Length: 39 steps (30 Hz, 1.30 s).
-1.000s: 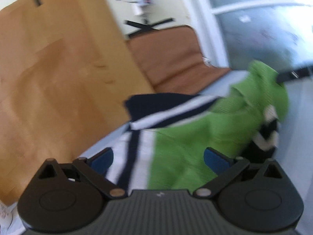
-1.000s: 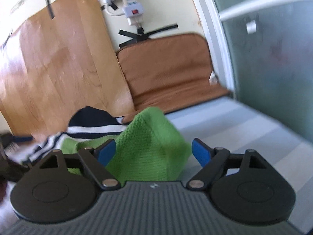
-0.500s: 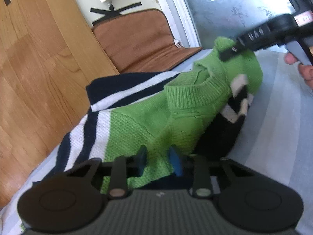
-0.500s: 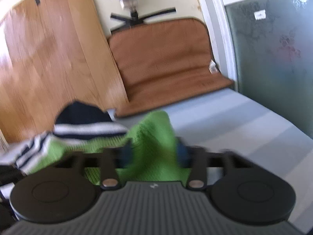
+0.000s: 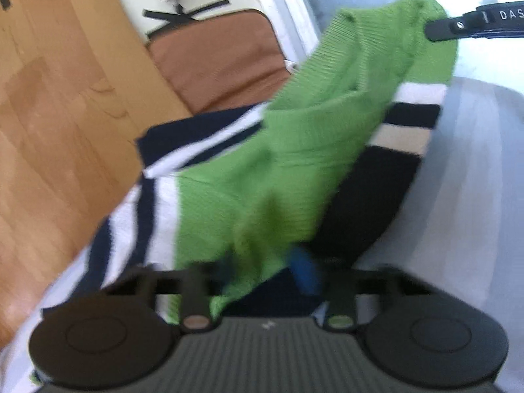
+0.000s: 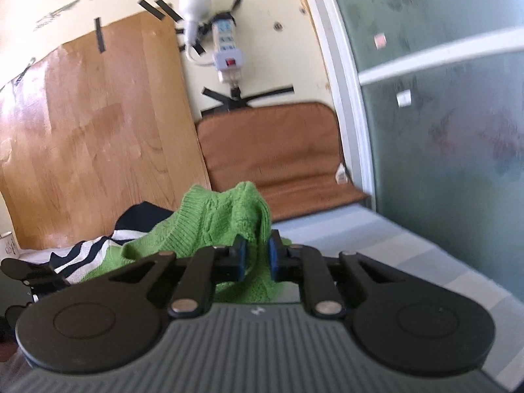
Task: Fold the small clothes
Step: 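Grasp the sweater shoulders with both grippers and lift it up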
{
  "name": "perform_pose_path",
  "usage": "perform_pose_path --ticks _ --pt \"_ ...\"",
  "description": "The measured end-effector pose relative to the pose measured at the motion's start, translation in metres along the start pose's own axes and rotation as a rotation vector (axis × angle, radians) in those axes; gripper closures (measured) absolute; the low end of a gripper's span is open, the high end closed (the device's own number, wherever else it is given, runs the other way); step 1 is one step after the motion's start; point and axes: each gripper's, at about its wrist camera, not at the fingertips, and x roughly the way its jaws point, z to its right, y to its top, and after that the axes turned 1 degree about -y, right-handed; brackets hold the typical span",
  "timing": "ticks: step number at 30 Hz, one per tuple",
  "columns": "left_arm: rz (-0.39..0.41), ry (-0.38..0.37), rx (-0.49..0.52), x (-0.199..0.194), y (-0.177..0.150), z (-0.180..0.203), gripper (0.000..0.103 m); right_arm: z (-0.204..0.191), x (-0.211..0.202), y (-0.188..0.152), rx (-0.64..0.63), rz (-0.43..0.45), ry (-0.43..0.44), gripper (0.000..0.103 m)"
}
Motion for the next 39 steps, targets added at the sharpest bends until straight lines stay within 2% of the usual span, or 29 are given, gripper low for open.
perform_pose_path --ticks 2,5,8,11,18,23,28,33,36,39 --pt "0.024 0.037 -0.014 -0.009 0.003 -0.001 0.087 -0.004 -0.003 0.005 -0.017 0.035 -0.004 0.087" --pt "0.102 0.109 -0.079 -0.039 0.011 -0.02 0.088 -0.005 -0.006 0.015 -0.02 0.087 -0.012 0.088" --pt "0.214 0.217 -0.167 -0.089 0.023 -0.05 0.09 -0.008 -0.012 0.031 -0.02 0.147 0.005 0.088" --pt "0.326 0.327 -0.245 -0.144 0.039 -0.074 0.09 -0.022 -0.022 0.055 -0.057 0.238 0.069 0.088" --pt "0.619 0.547 -0.316 -0.276 0.067 -0.081 0.09 -0.066 -0.06 0.142 -0.199 0.49 0.212 0.088" --pt "0.756 0.679 -0.339 -0.344 0.087 -0.082 0.09 -0.088 -0.091 0.204 -0.312 0.614 0.278 0.088" --pt "0.796 0.759 -0.334 -0.369 0.11 -0.092 0.09 -0.106 -0.11 0.247 -0.4 0.673 0.301 0.088" --pt "0.778 0.801 -0.317 -0.37 0.111 -0.099 0.089 -0.106 -0.105 0.249 -0.41 0.651 0.327 0.088" --pt "0.694 0.783 -0.327 -0.337 0.104 -0.109 0.089 -0.107 -0.081 0.229 -0.42 0.577 0.334 0.088" --pt "0.553 0.768 -0.335 -0.276 0.094 -0.126 0.087 -0.104 -0.03 0.198 -0.392 0.428 0.337 0.088"
